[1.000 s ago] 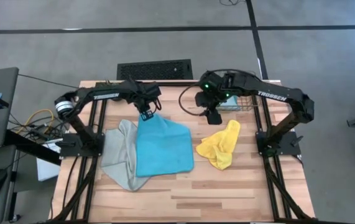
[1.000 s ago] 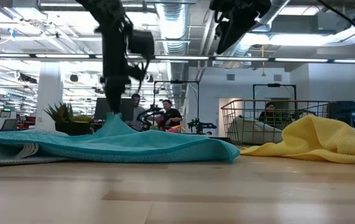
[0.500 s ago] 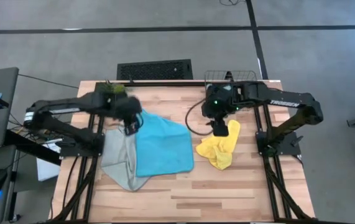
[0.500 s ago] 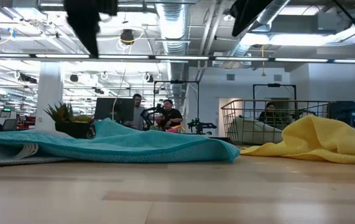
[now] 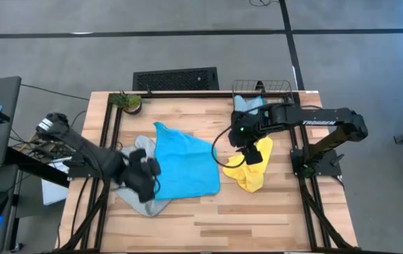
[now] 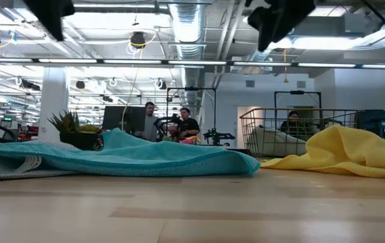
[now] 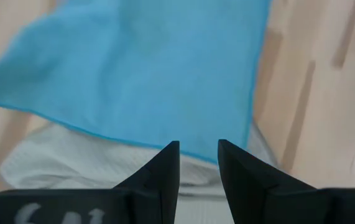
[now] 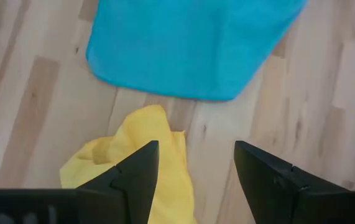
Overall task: Fold microfiber towels
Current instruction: Fold the blue microfiber cloth
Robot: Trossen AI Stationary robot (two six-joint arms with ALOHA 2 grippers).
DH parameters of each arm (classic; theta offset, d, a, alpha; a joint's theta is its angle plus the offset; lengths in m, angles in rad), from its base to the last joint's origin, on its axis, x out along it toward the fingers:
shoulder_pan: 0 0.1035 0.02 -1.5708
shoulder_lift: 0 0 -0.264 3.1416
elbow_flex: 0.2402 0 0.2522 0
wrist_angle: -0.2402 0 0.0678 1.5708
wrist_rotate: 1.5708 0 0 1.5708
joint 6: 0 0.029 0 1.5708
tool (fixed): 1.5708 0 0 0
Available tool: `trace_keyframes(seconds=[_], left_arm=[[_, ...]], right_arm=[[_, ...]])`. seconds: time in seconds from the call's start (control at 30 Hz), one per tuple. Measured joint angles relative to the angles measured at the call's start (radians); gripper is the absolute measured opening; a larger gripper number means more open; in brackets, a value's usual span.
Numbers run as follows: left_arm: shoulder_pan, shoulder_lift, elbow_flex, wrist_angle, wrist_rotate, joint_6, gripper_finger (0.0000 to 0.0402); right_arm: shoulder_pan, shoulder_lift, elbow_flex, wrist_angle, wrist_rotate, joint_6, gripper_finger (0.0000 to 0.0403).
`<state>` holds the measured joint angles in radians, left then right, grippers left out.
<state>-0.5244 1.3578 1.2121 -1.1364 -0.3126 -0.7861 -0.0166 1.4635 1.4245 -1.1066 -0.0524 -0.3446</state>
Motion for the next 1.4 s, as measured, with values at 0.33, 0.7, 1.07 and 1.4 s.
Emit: trace_keyframes(seconds=[0.33, 0.7, 1.07, 1.4], left_arm=[[-0.213, 0.231, -0.001, 0.004, -0.068, -0.024, 0.0103], [-0.282, 0.413, -0.001, 0.078, -0.103, 0.013, 0.0103], [-0.281, 0.452, -0.006, 0.145, -0.119, 0.023, 0.0103], [-0.278, 0.457, -0.027, 0.183, -0.137, 0.024, 0.0103]], right_arm=[[0.238, 0.025, -0.179, 0.355, 0.162, 0.189, 0.0234], [0.381, 0.184, -0.220, 0.534, 0.188, 0.352, 0.0234], [0.422, 0.394, -0.218, 0.734, 0.186, 0.451, 0.0234], [0.436, 0.491, -0.219, 0.757, 0.264, 0.477, 0.0234]])
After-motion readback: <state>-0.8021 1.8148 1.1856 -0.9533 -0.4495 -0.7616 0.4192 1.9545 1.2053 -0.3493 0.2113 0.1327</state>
